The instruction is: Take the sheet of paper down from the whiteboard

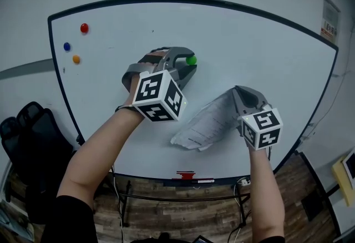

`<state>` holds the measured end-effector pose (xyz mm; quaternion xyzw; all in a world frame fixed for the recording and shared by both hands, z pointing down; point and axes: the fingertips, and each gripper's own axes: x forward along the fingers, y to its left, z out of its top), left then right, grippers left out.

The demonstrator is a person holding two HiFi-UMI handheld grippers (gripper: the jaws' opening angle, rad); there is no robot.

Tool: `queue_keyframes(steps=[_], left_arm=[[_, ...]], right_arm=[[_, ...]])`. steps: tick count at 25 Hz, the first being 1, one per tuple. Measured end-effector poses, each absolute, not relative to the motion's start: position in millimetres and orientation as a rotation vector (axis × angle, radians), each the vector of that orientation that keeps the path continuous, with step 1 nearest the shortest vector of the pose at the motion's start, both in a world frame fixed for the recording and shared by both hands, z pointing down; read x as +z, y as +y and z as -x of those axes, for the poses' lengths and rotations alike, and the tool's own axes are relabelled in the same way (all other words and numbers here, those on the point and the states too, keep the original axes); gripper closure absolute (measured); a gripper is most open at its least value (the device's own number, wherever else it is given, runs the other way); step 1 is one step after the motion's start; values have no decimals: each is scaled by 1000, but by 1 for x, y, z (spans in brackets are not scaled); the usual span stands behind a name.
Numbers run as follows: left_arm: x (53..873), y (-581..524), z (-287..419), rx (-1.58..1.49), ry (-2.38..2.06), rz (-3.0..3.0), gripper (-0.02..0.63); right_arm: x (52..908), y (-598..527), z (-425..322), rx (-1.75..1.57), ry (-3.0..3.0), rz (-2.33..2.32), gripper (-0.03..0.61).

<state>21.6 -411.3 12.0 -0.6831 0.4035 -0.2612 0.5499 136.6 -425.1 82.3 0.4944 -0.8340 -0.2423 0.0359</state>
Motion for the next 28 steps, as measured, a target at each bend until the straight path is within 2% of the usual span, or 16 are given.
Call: queue_keyframes(steps=[17,28], left_arm=[[23,-438,-22,-701,987,1610,482],[47,-395,-11,-530,966,1725,472]], right_arm=[[85,-423,-127,-739,-2575,-1438,560],[101,-409,-119,-762,-2552,-1386,560]])
